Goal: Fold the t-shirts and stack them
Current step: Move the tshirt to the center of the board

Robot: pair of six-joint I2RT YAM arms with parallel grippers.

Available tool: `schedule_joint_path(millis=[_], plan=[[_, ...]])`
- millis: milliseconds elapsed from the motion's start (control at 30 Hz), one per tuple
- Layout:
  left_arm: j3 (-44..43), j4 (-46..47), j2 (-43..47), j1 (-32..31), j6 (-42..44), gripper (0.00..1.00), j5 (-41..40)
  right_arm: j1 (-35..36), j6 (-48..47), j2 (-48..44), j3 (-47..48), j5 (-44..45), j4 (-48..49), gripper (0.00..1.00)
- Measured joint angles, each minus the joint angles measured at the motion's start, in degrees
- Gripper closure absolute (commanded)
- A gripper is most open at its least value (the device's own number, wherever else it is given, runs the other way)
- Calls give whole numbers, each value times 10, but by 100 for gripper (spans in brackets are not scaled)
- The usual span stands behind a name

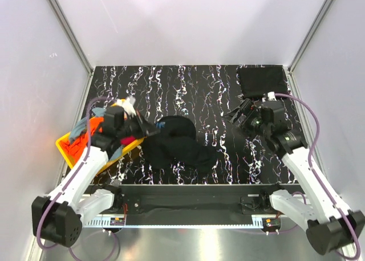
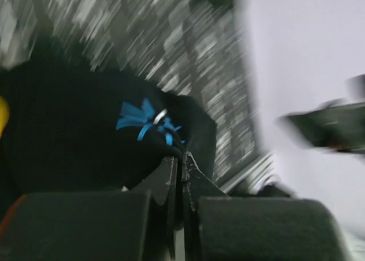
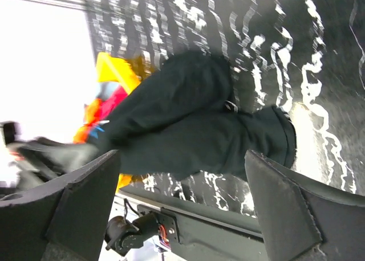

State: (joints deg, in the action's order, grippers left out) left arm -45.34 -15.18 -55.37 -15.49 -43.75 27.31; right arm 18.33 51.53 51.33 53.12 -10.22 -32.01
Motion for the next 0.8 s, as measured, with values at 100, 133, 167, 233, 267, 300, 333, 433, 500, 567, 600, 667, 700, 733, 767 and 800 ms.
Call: schedule_joint_path(millis=[100,133,167,233,267,300,333,433,500,567,600,667,700,733,767,800], plan=[[66,-53,-5,0,12,100,-6,0,11,42,-18,-4,5,11],[69,-66,-2,-1,17,100,-12,0,15,59,-26,-5,7,12],[69,-78,3,-1,28,100,-20,0,18,78,-36,-8,11,13],[63,-93,21,-2,43,100,-38,0,26,110,-60,-14,24,15],[57,-99,29,-1,50,100,-45,2,32,126,-73,-17,33,15],[49,-104,34,-2,57,100,-52,5,40,142,-88,-19,44,16],[43,-106,39,-2,63,100,-57,9,48,157,-101,-21,54,17],[34,-110,43,-2,74,100,-66,38,80,210,-127,-31,87,16],[33,-115,42,-2,79,100,-71,56,99,241,-132,-35,107,17],[33,-122,39,-2,82,100,-76,71,116,267,-133,-40,128,18],[33,-123,36,-2,84,100,-78,78,124,275,-134,-40,138,19],[31,-126,30,-2,87,100,-79,88,139,283,-137,-38,153,23],[28,-126,25,-2,89,100,-81,92,144,285,-140,-33,159,23],[25,-126,21,-2,89,100,-82,98,150,286,-143,-28,166,24],[21,-126,17,-2,90,100,-83,102,155,287,-146,-25,172,25],[17,-126,15,-2,90,100,-83,105,159,290,-150,-23,176,25]])
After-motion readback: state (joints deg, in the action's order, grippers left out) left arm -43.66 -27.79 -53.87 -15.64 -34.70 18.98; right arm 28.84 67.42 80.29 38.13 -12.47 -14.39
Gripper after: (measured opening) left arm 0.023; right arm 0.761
